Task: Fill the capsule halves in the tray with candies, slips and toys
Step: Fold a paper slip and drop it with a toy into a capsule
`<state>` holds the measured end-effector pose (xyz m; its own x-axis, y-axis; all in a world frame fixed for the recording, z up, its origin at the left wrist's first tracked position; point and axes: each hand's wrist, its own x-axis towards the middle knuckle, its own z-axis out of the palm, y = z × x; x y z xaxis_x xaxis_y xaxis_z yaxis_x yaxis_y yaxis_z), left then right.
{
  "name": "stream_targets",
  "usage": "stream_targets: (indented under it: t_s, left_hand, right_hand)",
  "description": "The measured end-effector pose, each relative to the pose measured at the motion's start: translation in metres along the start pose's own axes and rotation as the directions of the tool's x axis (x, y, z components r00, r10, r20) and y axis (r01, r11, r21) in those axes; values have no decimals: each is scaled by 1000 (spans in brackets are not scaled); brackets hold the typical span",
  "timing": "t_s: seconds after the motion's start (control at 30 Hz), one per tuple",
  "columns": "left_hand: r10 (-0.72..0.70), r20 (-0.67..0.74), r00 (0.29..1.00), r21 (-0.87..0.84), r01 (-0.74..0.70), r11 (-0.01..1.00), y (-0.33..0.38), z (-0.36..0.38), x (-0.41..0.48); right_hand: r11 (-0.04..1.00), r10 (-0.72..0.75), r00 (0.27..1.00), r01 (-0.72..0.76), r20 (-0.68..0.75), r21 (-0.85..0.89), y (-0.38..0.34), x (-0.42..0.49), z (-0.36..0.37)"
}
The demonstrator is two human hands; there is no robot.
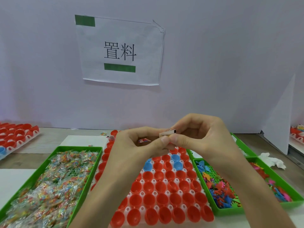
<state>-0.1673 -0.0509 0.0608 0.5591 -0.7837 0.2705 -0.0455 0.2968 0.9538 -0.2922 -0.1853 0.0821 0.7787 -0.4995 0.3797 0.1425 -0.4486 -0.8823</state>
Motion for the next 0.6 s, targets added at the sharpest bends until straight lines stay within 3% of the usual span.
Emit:
stream_targets:
  t_s: [0.37,0.47,0.6]
  left_hand:
    - [-53,-104,993,13,54,998,-11,-14,5]
    - [-62,-157,986,-14,61,998,-8,-22,7]
    - [-27,-313,949,-145,-19,989,7,-52,10]
  right_hand:
    - [1000,8,999,-9,-41,-24,17,5,24]
    - [1000,20,991,-20,-130,4,19,12,24]
    - [969,24,969,-83,-244,-233,43,49,7]
